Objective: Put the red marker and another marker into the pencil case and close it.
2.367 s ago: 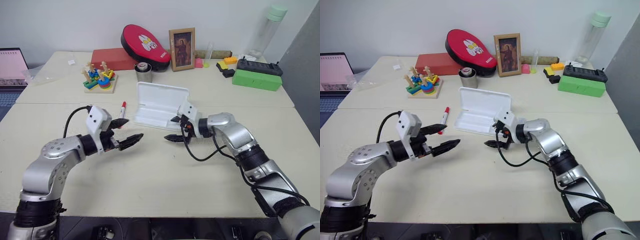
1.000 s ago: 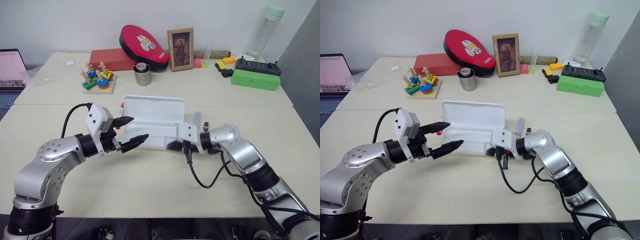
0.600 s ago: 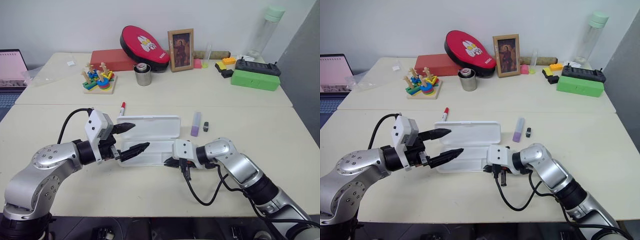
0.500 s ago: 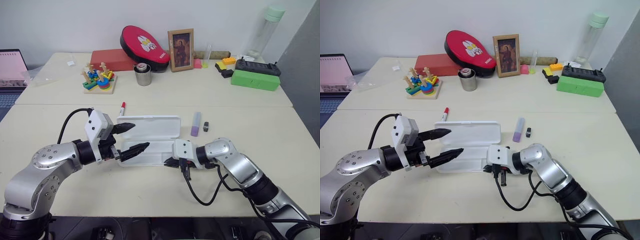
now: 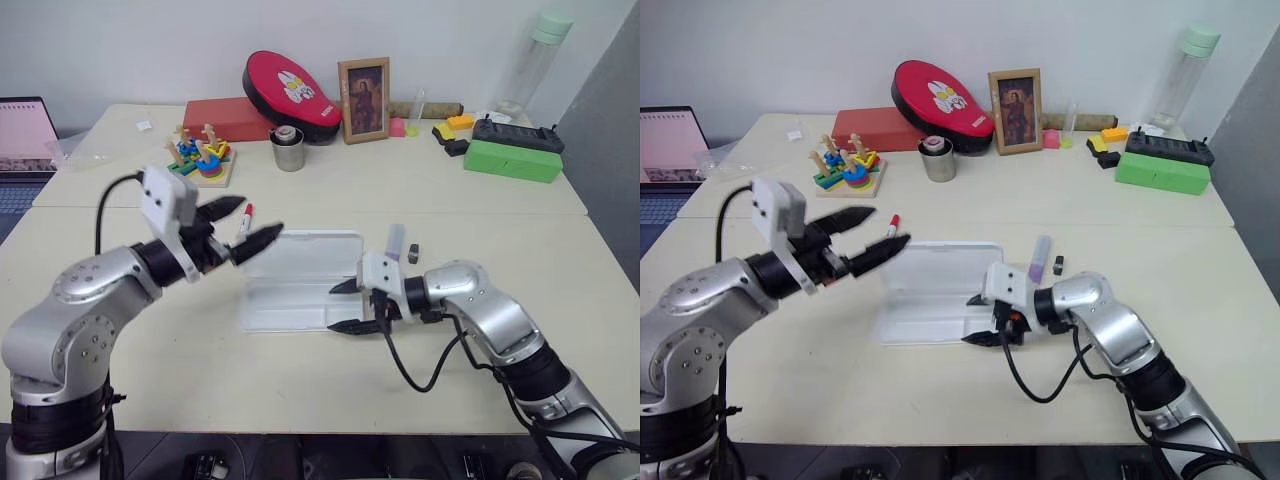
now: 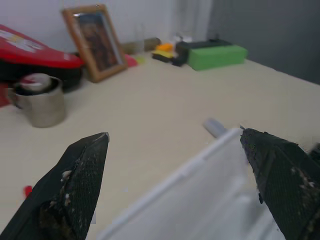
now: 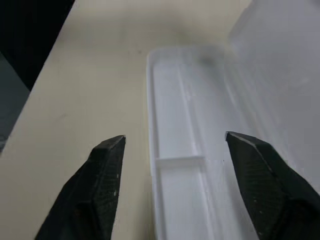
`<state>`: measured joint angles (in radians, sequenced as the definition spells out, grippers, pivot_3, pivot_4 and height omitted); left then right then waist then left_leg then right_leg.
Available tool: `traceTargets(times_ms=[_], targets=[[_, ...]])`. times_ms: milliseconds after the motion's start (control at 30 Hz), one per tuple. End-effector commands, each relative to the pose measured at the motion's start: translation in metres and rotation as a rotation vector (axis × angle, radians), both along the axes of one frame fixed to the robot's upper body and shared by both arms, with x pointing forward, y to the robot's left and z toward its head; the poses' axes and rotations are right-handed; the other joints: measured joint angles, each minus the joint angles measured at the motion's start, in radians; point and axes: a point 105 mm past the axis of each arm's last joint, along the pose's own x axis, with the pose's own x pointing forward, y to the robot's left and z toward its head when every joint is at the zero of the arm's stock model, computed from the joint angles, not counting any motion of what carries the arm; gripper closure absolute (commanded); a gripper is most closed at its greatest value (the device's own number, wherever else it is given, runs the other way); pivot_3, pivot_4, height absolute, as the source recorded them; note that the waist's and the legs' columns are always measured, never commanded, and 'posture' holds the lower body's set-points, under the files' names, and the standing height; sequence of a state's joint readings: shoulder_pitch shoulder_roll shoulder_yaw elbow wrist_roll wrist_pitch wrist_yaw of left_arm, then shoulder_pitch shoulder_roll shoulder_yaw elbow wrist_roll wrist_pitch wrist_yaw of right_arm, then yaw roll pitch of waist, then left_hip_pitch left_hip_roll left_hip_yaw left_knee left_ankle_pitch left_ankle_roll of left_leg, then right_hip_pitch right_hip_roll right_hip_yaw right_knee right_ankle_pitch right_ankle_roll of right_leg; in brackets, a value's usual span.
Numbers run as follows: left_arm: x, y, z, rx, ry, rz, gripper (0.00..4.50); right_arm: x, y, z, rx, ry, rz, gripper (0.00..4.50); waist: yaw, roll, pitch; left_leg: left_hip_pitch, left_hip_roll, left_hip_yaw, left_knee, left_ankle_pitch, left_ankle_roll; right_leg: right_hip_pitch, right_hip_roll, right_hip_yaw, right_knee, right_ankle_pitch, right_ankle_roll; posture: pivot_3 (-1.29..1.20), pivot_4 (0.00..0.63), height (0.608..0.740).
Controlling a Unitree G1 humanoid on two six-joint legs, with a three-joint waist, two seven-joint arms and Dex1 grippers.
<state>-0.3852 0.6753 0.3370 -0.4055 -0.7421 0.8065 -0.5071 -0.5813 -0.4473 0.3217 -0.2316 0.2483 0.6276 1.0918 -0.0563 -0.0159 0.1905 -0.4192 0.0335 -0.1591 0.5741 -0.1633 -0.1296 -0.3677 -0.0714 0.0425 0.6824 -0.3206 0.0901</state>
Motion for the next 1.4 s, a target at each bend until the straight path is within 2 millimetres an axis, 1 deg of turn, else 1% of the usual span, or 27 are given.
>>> traceTargets(times_ms=[33,67,100,200,300,433,533,600,767,1000,1167,1233,1267,1300,1400], targets=[[0.017,0.036,0.02,-0.051,-0.055,0.201,0.0,0.006,-0.005,0.057,0.17,-0.043,-0.014,0.15,-0.004,0.0,0.0,0.0,0.0,0.0,0.0,0.0,0.0,0.0,0.0,0.0,0.0,0.0,0.0,0.0,0.15,0.74],[0.023,0.045,0.018,-0.068,-0.028,0.251,0.0,0.012,-0.006,0.069,0.208,-0.057,-0.039,0.03,-0.003,0.0,0.0,0.0,0.0,0.0,0.0,0.0,0.0,0.0,0.0,0.0,0.0,0.0,0.0,0.0,0.15,0.74],[0.029,0.054,0.014,-0.09,0.003,0.294,0.0,0.018,-0.007,0.08,0.241,-0.073,-0.064,0.03,-0.004,0.0,0.0,0.0,0.0,0.0,0.0,0.0,0.0,0.0,0.0,0.0,0.0,0.0,0.0,0.0,0.15,0.74],[0.04,0.07,0.004,-0.126,0.078,0.372,0.0,0.031,-0.01,0.103,0.304,-0.115,-0.118,0.03,-0.004,0.0,0.0,0.0,0.0,0.0,0.0,0.0,0.0,-0.001,0.0,0.0,0.001,0.0,0.0,0.0,0.15,0.74],[0.047,0.075,-0.018,-0.069,0.17,0.394,0.0,0.045,-0.01,0.12,0.353,-0.163,-0.185,0.03,-0.003,0.0,0.0,0.0,0.0,0.0,-0.001,0.0,0.0,0.0,0.0,0.0,0.0,0.0,0.0,0.0,0.15,0.74],[0.057,0.07,-0.048,-0.014,0.292,0.377,0.0,0.058,-0.009,0.134,0.408,-0.203,-0.252,0.03,-0.002,0.0,0.0,-0.002,0.0,0.0,-0.001,0.0,0.0,-0.002,0.0,0.0,0.0,0.0,0.0,0.0,0.15,0.74],[0.064,0.07,-0.065,0.028,0.35,0.38,0.0,0.06,-0.007,0.137,0.423,-0.212,-0.256,0.03,-0.002,0.0,0.0,-0.002,0.0,0.0,-0.001,0.0,0.0,-0.002,0.0,0.0,0.0,0.0,0.0,0.0,0.15,0.74],[0.068,0.071,-0.07,0.036,0.37,0.385,0.0,0.06,-0.006,0.138,0.429,-0.217,-0.259,0.03,-0.002,0.0,0.0,-0.002,0.0,0.0,-0.001,0.0,0.0,-0.002,0.0,0.0,0.0,0.0,0.0,0.0,0.15,0.74],[0.079,0.065,-0.086,0.084,0.426,0.366,0.0,0.06,-0.008,0.142,0.439,-0.233,-0.261,0.03,-0.002,0.0,0.0,-0.002,0.0,0.0,-0.001,0.0,0.0,-0.003,0.0,-0.001,0.001,0.0,0.0,0.0,0.15,0.74],[0.081,0.05,-0.107,0.118,0.487,0.298,0.0,0.059,-0.008,0.143,0.432,-0.248,-0.259,0.03,-0.003,0.0,0.0,-0.002,0.0,0.0,-0.001,0.0,0.0,-0.003,0.0,0.0,0.001,0.0,0.0,0.0,0.15,0.74],[0.081,0.05,-0.116,0.143,0.509,0.303,0.0,0.057,-0.008,0.145,0.433,-0.252,-0.253,0.03,-0.003,0.0,0.0,-0.002,0.0,0.0,-0.001,0.0,0.0,-0.003,0.0,0.0,0.001,0.0,0.0,0.0,0.15,0.74],[0.081,0.052,-0.117,0.142,0.508,0.313,0.38,0.057,-0.008,0.146,0.433,-0.254,-0.252,0.0,-0.003,0.0,0.0,-0.002,0.0,0.0,-0.001,0.0,0.0,-0.003,0.0,0.0,0.002,0.0,0.0,0.0,0.15,0.74],[0.082,0.052,-0.117,0.144,0.506,0.316,0.47,0.057,-0.008,0.146,0.433,-0.255,-0.252,0.0,-0.003,0.0,0.0,-0.002,0.0,0.0,-0.001,0.0,0.0,-0.003,0.0,0.0,0.002,0.0,0.0,0.0,0.15,0.74],[0.081,0.053,-0.117,0.147,0.504,0.318,0.79,0.057,-0.008,0.146,0.433,-0.256,-0.252,0.0,-0.003,0.0,0.0,-0.002,0.0,0.0,-0.001,0.0,0.0,-0.003,0.0,0.0,0.002,0.0,0.0,0.0,0.15,0.74],[0.081,0.053,-0.117,0.152,0.501,0.318,1.31,0.057,-0.008,0.147,0.434,-0.257,-0.251,0.0,-0.003,0.0,0.0,-0.002,0.0,0.0,-0.001,0.0,0.0,-0.003,0.0,0.0,0.002,0.0,0.0,0.0,0.15,0.74]])
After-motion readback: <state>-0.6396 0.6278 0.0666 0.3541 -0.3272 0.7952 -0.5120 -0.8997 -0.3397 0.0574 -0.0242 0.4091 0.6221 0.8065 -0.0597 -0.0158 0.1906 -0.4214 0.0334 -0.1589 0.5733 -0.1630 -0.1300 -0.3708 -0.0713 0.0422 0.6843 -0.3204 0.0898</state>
